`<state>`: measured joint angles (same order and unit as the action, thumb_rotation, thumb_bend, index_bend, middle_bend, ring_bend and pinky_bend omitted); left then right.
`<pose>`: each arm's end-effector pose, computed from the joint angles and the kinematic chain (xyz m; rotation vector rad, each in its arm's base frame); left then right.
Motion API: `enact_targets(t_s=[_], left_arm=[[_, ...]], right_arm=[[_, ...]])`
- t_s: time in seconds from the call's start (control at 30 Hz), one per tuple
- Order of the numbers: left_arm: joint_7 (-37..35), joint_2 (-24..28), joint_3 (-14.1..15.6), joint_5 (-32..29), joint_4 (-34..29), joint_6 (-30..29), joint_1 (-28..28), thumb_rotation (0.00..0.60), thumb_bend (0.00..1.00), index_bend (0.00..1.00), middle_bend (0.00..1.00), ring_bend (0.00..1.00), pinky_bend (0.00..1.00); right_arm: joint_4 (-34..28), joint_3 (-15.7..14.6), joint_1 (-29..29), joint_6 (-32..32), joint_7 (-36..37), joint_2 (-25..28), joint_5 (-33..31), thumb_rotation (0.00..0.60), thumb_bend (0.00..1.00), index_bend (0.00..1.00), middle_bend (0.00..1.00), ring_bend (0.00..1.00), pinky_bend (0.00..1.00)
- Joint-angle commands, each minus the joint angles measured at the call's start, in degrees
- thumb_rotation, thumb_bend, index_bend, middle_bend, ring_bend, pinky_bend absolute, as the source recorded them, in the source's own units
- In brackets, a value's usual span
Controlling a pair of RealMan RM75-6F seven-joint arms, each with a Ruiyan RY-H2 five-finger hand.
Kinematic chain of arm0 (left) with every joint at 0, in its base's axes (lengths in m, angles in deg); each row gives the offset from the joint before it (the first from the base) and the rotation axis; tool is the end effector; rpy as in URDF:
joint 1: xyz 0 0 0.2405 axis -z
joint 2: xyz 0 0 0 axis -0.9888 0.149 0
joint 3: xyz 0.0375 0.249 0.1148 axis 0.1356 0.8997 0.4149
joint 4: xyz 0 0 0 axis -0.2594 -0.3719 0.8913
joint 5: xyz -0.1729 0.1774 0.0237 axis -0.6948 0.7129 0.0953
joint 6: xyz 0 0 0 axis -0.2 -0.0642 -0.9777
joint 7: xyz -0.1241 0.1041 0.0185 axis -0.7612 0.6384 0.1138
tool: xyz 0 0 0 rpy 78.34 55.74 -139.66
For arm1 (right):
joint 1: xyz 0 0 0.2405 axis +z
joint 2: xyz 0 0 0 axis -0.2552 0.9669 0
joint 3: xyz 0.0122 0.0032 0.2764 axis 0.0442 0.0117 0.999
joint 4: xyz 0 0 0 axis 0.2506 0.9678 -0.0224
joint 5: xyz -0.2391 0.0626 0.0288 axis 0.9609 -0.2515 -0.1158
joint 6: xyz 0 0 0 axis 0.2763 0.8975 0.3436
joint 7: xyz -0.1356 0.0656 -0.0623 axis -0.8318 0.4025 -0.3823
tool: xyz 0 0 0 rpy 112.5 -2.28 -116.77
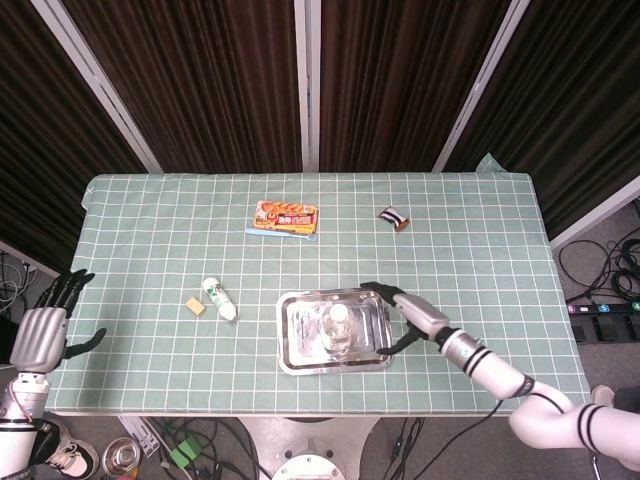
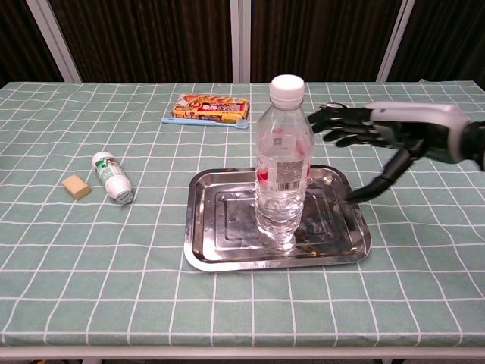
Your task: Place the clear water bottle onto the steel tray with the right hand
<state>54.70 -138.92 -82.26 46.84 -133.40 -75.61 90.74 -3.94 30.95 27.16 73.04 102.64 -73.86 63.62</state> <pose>-0.3677 0.2405 0.0951 -1.3531 -1.0175 -1.0248 -0.2115 -0.3500 -0.0140 1.9186 -1.6727 0.9873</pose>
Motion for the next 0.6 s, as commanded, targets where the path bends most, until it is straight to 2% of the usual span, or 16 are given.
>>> enact_targets(t_s=[0.03,0.1,0.13,0.17,0.23,0.3,0.43,0.6], left_arm=[[0.3,0.0,0.0,0.0,-0.1,0.1,0.1,0.6,0.26,0.16,0.18,0.09,0.19],[0.6,0.0,0.0,0.0,-0.3,0.1,0.1,0.6,0.26,0.16,0.18,0.09,0.19],[0.8,0.0,0.0,0.0,-0.5,0.1,0.1,0.6,0.26,0.16,0.18,0.09,0.19],[1.1,0.1,-0.1,0.0,-0.7,0.0,0.1,0.6,0.26,0.16,0.18,0.09,0.19],[1.6,0.2,-0.2,0.1,-1.1,-0.2,0.2,0.6,0.26,0.16,0.18,0.09,0.19],[1.8,0.3,-0.3,0.1,-1.4,-0.2,0.3,0.6,0.26,0.16,0.18,0.09,0.19],[2.2,0.2,-0.4,0.1,-1.5,-0.2,0.4,0.6,0.26,0.16,0.18,0.09,0.19],[1.9,0.0,-0.6,-0.2,-1.2,0.0,0.6,0.6,0.26,0.16,0.18,0.09,0.19]], right_arm=[[-8.3,-5.2,-3.6,0.6,-27.4,13.7,-12.2,0.6,0.0,0.0,0.02,0.0,0.0],[-10.1,-5.3,-6.9,7.9,-36.2,14.2,-18.7,0.6,0.0,0.0,0.02,0.0,0.0],[-10.8,-5.0,-9.1,13.4,-40.8,13.6,-22.0,0.6,0.0,0.0,0.03,0.0,0.0],[-10.8,-4.6,-10.7,17.5,-43.3,12.7,-23.2,0.6,0.0,0.0,0.03,0.0,0.0],[-8.3,-3.4,-14.1,26.4,-46.5,9.9,-22.9,0.6,0.0,0.0,0.04,0.0,0.0],[-5.1,-2.7,-16.3,31.6,-46.9,7.2,-21.1,0.6,0.0,0.0,0.04,0.0,0.0],[0.6,-1.8,-18.7,35.9,-43.9,3.7,-16.2,0.6,0.0,0.0,0.05,0.0,0.0],[2.8,-1.1,-19.5,35.0,-42.9,2.2,-14.8,0.6,0.0,0.0,0.06,0.0,0.0]])
